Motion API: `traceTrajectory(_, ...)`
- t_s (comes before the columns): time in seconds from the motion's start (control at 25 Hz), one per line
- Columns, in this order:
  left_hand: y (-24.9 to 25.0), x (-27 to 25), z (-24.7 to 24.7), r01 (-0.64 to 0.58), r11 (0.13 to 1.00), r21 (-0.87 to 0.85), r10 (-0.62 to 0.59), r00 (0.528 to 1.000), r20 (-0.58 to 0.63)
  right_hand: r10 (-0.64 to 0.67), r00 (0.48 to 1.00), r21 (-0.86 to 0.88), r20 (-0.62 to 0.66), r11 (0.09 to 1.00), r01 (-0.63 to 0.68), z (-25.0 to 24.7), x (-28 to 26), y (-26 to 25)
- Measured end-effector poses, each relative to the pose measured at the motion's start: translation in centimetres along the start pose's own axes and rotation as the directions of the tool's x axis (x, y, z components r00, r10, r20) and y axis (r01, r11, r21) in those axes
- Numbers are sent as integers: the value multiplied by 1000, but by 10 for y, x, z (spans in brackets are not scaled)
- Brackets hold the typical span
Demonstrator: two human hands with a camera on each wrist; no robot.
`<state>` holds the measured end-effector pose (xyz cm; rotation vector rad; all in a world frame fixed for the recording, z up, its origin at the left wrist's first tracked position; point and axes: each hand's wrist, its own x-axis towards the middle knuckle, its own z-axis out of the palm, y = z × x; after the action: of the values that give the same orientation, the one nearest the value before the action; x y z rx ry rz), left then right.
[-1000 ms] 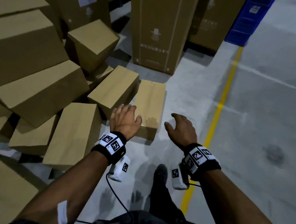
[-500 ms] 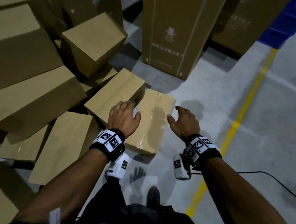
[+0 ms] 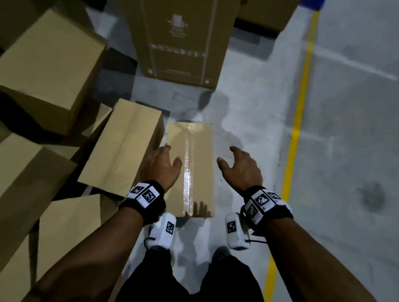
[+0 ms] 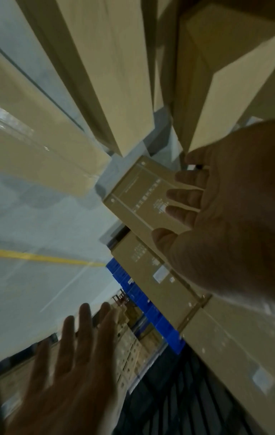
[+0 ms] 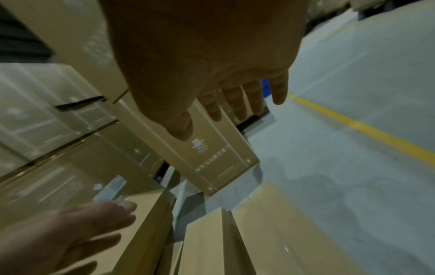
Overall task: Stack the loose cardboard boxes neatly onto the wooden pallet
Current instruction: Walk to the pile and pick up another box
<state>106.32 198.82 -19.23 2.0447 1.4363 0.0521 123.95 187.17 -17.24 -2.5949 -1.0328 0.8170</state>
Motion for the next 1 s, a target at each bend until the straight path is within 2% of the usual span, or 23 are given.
traceTrajectory(0.12, -15, 26, 20, 105, 993, -47, -100, 989, 106, 107, 991, 140, 84, 983, -118, 25, 27, 12)
traceTrajectory(0.2, -26, 46, 46, 179, 978, -103, -164, 977, 136, 154, 976, 222, 151, 957, -185, 53, 52, 30)
traceTrajectory(0.32, -58, 82, 103, 295, 932, -212, -265, 951, 159, 191, 958, 284, 212, 926, -248, 109, 98, 65)
traceTrajectory(0.44, -107, 131, 181, 344, 895, -285, -309, 937, 162, 200, 950, 348, 242, 895, -277, 182, 159, 101)
traceTrajectory(0.6, -164, 193, 269, 392, 861, -324, -366, 920, 143, 174, 957, 444, 230, 857, -262, 268, 237, 135)
traceTrajectory(0.72, -192, 226, 307, 383, 843, -378, -357, 923, 140, 166, 962, 514, 216, 818, -256, 312, 276, 148)
traceTrajectory(0.92, -217, 245, 344, 391, 825, -408, -324, 919, 225, 153, 976, 572, 155, 792, -216, 357, 292, 159)
traceTrajectory(1.0, -220, 245, 352, 378, 829, -412, -318, 925, 210, 167, 976, 544, 139, 811, -216, 363, 291, 162)
